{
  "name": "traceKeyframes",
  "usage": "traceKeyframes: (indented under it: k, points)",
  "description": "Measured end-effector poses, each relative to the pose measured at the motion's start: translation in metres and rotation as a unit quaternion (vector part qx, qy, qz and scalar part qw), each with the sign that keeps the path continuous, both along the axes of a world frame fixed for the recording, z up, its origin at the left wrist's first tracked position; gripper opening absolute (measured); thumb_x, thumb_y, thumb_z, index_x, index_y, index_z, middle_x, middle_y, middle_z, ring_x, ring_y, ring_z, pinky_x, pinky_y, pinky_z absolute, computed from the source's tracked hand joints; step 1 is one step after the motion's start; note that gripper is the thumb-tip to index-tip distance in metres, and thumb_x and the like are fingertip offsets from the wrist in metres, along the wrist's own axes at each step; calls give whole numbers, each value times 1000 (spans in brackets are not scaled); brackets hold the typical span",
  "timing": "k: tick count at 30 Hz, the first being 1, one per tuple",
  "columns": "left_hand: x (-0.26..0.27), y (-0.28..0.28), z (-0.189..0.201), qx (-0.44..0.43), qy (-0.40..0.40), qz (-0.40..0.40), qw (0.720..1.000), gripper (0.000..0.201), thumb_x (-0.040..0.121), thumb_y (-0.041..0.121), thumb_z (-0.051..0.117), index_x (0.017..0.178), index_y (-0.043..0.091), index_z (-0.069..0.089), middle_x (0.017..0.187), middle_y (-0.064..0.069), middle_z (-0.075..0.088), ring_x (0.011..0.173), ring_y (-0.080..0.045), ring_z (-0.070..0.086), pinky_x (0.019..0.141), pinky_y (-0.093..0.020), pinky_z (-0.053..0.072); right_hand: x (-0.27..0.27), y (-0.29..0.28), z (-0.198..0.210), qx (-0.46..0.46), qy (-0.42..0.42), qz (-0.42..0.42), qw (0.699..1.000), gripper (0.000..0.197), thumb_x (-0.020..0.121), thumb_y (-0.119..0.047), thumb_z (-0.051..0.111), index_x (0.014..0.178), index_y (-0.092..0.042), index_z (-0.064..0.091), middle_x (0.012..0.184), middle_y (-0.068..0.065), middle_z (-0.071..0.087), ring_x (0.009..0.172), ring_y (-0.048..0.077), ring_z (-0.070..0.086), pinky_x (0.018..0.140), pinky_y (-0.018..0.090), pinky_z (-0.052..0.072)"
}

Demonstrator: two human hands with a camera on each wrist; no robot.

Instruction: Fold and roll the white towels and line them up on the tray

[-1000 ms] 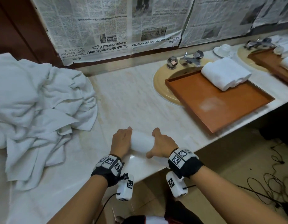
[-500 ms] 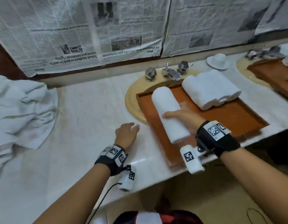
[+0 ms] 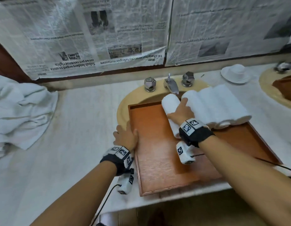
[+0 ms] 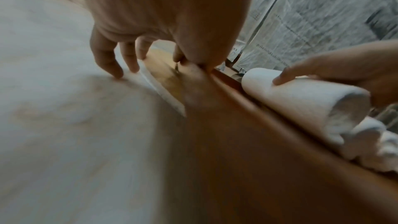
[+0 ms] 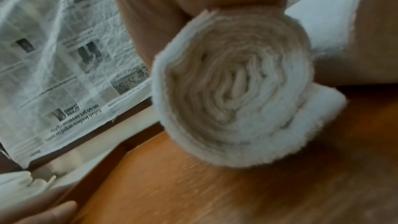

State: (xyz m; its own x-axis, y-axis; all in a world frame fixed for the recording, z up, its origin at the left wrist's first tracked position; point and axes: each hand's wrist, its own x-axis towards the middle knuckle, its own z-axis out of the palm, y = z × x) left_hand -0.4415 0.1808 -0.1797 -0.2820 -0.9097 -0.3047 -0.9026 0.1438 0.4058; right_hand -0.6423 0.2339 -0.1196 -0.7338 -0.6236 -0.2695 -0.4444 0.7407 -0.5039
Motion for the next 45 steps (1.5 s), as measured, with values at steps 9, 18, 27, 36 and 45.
traceKeyframes:
  k: [9, 18, 27, 36, 45]
  points:
    - [-4, 0, -11, -16, -11, 7, 1000, 49, 100, 37, 30, 146, 21, 24, 141, -23, 30, 126, -40, 32, 99, -53, 37, 14, 27, -42, 107, 310, 208, 921, 72, 87, -29, 53, 147, -26, 14, 150, 22, 12, 127, 40, 28, 94, 50, 37]
    - [-4, 1, -7, -1, -17, -10, 1000, 45, 100, 30, 31, 142, 14, 29, 138, -25, 32, 124, -42, 32, 100, -51, 36, 13, 30, -43, 111, 314, 136, 933, 74, 87, -23, 52, 151, -21, 13, 146, 22, 19, 122, 37, 32, 87, 48, 38]
    - [2, 0, -1, 3, -23, -47, 999, 40, 99, 24, 33, 136, 8, 33, 130, -25, 38, 118, -42, 38, 97, -47, 36, 10, 28, -38, 109, 303, 148, 935, 74, 87, -26, 52, 151, -22, 14, 145, 21, 21, 120, 37, 33, 91, 47, 36]
    - [7, -8, 2, 7, -26, -64, 998, 41, 98, 25, 36, 135, 7, 35, 126, -24, 43, 116, -41, 43, 98, -48, 38, -7, 53, -11, -4, 254, 51, 966, 59, 93, -55, 40, 140, -20, 36, 147, 12, 26, 135, 32, 20, 103, 50, 24]
    - [4, -11, 0, 40, 2, -25, 999, 48, 94, 22, 41, 140, 11, 34, 131, -24, 39, 120, -43, 41, 103, -51, 37, -95, 166, -10, 60, 95, -293, 949, 50, 88, -22, 47, 134, -6, 38, 143, 21, 34, 131, 39, 30, 107, 50, 23]
